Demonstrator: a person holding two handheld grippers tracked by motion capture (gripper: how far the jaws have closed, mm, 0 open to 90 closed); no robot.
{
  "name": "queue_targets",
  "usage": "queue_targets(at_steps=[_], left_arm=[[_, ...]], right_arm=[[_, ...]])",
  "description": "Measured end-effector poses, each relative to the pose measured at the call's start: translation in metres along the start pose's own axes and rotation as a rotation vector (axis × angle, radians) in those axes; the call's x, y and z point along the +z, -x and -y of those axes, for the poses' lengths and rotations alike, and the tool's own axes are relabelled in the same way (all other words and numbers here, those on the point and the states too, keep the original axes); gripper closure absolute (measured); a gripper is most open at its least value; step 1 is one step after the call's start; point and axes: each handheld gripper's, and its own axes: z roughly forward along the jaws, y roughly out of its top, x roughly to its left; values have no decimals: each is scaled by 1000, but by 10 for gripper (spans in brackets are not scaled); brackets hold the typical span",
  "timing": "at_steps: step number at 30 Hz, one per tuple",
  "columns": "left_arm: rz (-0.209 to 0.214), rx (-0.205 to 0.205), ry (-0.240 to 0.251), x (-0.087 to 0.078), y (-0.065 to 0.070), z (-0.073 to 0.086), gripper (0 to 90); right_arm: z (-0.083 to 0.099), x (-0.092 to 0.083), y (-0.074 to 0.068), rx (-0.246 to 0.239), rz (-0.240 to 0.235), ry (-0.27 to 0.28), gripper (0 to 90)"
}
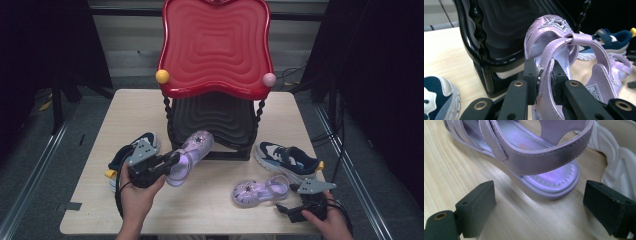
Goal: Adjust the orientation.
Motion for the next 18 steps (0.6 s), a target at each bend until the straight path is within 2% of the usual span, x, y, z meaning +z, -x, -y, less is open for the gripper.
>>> queue_targets(at_steps=[8, 18], left_arm=[[-76, -17, 32, 12, 4, -7, 792], [-146, -40, 78, 29, 8, -17, 792]], right_arm=[[0, 0, 0, 0, 0, -1, 102], [0, 0, 0, 0, 0, 0, 102]])
